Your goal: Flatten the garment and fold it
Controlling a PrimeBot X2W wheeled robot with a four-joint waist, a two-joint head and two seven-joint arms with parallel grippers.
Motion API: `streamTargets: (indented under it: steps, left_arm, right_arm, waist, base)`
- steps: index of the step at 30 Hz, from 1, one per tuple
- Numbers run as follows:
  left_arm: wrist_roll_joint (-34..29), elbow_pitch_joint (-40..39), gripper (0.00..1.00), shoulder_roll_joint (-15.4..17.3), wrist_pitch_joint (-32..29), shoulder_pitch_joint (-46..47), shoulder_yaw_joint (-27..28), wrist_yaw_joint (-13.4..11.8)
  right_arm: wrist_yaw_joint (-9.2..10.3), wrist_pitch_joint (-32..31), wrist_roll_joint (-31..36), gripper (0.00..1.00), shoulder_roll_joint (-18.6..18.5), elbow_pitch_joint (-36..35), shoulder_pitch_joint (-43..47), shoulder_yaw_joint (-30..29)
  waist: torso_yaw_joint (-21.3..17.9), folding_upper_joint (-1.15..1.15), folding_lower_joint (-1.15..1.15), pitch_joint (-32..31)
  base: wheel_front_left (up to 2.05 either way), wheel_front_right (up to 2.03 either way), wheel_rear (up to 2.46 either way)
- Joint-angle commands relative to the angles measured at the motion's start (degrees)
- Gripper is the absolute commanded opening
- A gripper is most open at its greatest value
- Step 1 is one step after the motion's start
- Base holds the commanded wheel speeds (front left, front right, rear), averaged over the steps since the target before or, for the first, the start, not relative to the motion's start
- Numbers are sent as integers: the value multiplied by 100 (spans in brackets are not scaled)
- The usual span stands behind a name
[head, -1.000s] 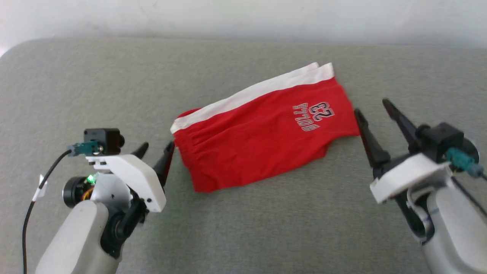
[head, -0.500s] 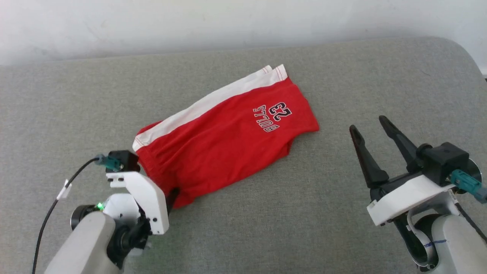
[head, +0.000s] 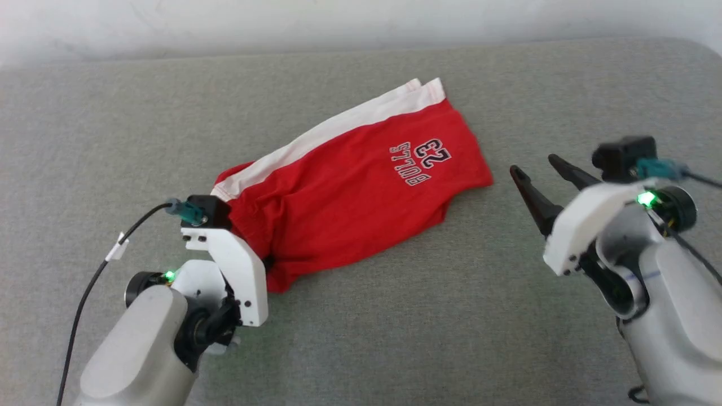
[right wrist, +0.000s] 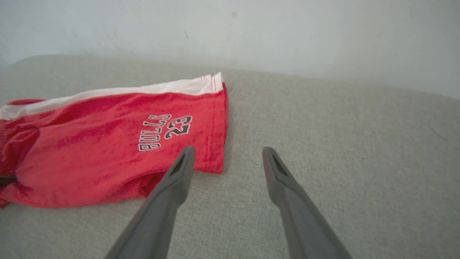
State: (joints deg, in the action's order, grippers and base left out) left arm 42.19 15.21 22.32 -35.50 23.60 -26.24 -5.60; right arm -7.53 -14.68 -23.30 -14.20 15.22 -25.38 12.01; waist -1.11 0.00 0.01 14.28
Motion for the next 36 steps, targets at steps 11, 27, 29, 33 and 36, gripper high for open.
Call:
streamTargets:
  steps: [11, 27, 29, 33, 36]
  left_arm:
    - [-151, -579, 0, -282, 121, 162, -307, 138]
    - [-166, -687, 0, -294, 388, 201, -304, 182]
    - [-155, -731, 0, -239, 424, 166, -254, 162]
    - [-165, -922, 0, -83, 509, 65, -132, 92]
    - [-162, -1143, 0, 65, 509, -86, -52, 12]
  right_arm:
    - [4, -1116, -616, 100, -30, 2027, -1611, 532]
    - [4, -2025, -1668, 0, -73, 3133, -2051, 1425]
    - [4, -1787, -1763, 0, -197, 2944, -2060, 1425]
    - [4, -1329, -1871, 0, -514, 2397, -1898, 1436]
    - [4, -1104, -1872, 0, -768, 1872, -1558, 1417]
  waist:
    - [838, 0, -1, 519]
    - [929, 0, -1, 444]
    - [905, 0, -1, 338]
    - [844, 0, -1, 65]
    - [766, 0, -1, -145]
  base:
    - [0, 0, 0]
    - [0, 0, 0]
    - [0, 0, 0]
    - [0, 0, 0]
    - [0, 0, 0]
